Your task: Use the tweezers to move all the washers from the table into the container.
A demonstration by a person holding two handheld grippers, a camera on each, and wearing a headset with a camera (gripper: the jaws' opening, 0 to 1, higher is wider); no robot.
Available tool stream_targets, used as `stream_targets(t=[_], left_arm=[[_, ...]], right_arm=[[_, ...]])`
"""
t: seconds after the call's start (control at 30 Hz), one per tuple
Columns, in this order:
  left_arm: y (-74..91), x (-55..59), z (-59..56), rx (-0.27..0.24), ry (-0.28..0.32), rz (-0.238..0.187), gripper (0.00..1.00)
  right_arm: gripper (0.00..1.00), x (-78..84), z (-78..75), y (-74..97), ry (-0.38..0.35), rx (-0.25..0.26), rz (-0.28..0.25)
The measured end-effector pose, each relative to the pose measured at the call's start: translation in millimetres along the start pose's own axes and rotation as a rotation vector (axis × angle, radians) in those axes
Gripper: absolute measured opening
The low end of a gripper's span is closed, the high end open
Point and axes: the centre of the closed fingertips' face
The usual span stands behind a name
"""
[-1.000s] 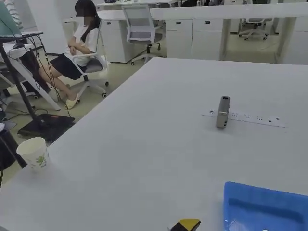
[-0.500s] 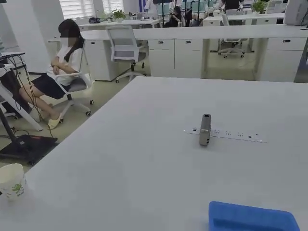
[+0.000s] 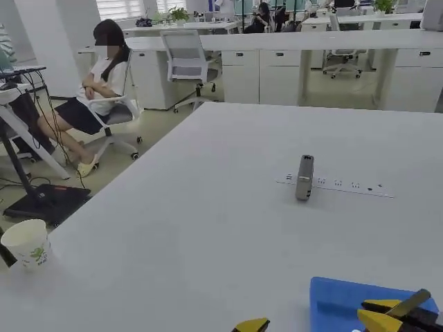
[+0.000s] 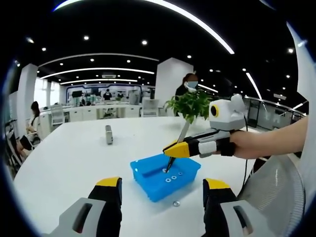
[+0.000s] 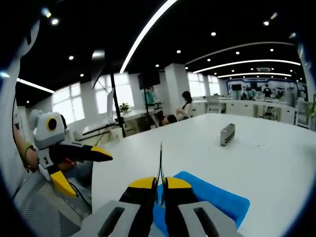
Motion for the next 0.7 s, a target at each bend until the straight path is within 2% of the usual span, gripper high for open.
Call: stream_targets(t=[0.07,0.33,0.47,0.7], left_arm=[[0.3,-0.6,0.8,-0.003,0.005,-0.004,0.66],[-2.1,4.8,-4.5,0.021,-0.011,0.027,0.65],[-1.9,5.6,-4.4,0.020,-0.014,0.032,0.64],[-1.8,5.9,-3.5,0.017,-0.010,0.034,0.63]], right_arm=[[0.03,7.3,-3.1,-5.8,-0.001,0.002,0.032],[0.03,23.3,-15.5,-25.2,0.005,0.016,0.084],[0.03,36.9,-19.1,-28.2,0.003,0.023,0.133],[0.03,47.9,-25.0,-27.4,0.001,0.023,0.163]])
Point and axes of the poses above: the centre of the closed fingertips' face, and the gripper's own axes: y roughly backward along the fingers, z roughly to its left, x roughly out of its underside, and after that the axes turned 1 degree about z, right-handed
